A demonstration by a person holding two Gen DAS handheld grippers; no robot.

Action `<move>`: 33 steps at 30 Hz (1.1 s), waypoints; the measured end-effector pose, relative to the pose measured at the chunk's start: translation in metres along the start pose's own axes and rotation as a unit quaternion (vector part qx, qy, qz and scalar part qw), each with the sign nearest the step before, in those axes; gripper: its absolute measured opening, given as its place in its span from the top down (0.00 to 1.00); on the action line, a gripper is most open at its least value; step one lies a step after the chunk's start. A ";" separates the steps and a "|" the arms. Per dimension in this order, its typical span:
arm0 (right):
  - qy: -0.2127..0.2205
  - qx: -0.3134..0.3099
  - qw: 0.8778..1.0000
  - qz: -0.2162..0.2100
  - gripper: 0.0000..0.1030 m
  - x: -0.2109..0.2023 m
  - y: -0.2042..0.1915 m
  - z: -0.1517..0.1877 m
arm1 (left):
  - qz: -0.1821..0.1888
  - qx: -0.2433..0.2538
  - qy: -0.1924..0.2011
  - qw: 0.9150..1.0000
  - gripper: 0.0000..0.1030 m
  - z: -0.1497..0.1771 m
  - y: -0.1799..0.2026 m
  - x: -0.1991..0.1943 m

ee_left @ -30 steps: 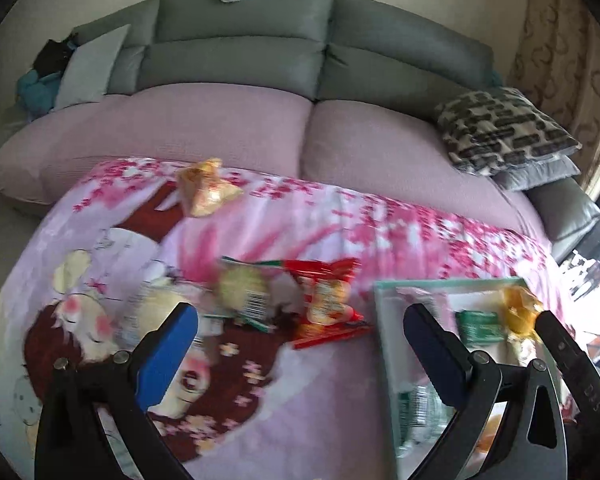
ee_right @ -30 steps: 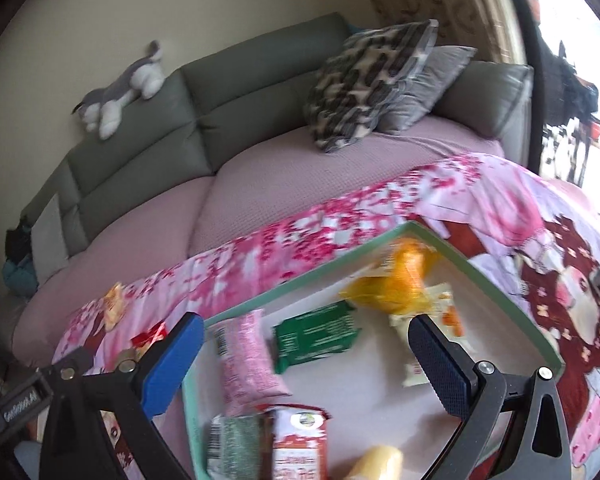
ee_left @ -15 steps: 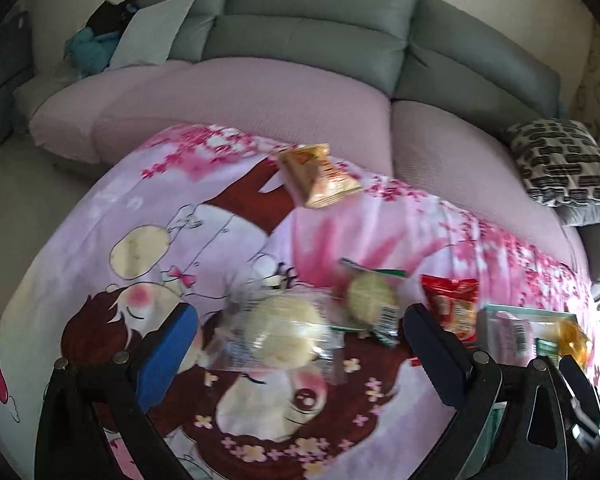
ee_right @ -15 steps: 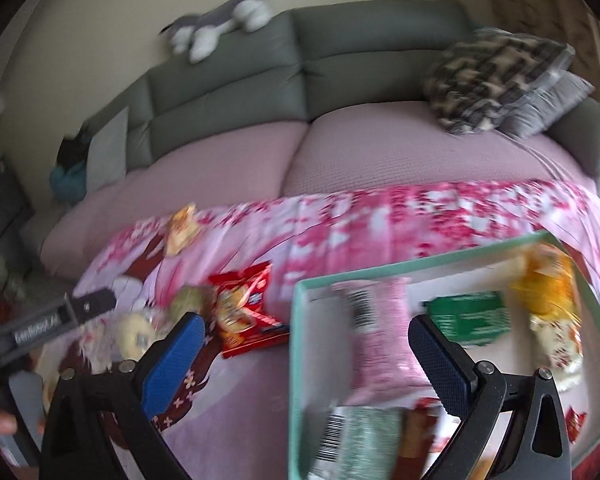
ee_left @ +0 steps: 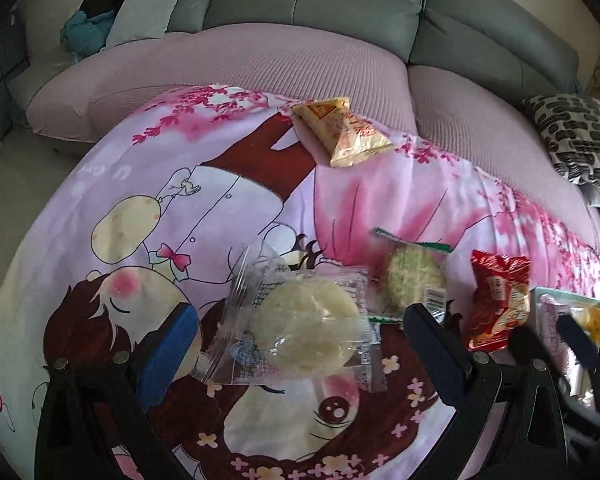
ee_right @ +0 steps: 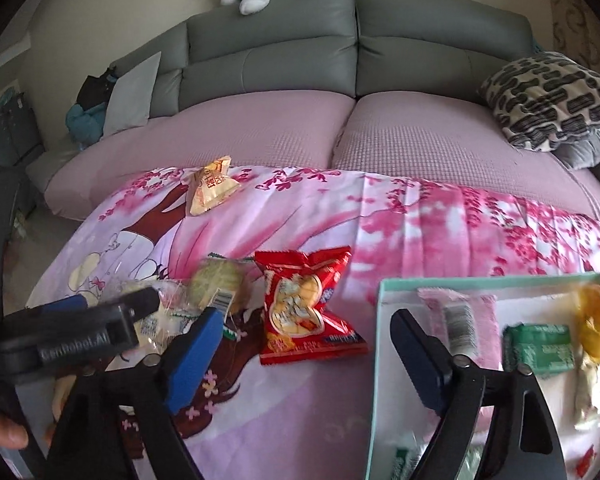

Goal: Organize snacks
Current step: 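Move both open tools back toward the snack pile, then grasp the round bread bun bag with the left tool while the right tool grasps the red snack bag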

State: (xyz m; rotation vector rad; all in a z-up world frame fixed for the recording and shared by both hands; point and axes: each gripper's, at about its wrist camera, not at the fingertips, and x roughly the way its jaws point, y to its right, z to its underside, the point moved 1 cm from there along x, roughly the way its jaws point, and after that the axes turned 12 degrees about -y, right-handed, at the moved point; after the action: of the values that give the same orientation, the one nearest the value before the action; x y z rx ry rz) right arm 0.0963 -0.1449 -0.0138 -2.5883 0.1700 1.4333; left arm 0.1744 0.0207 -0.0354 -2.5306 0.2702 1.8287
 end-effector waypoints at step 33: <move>-0.030 0.020 0.999 -0.021 0.58 0.032 0.010 -0.009 | -0.029 0.020 -0.028 0.999 0.26 -0.001 0.008 0.018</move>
State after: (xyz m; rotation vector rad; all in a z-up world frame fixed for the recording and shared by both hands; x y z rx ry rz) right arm 0.1188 -0.1566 -0.0368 -2.4993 0.1351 1.4750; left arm 0.1797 0.0101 -0.0514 -2.4289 0.2282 1.8515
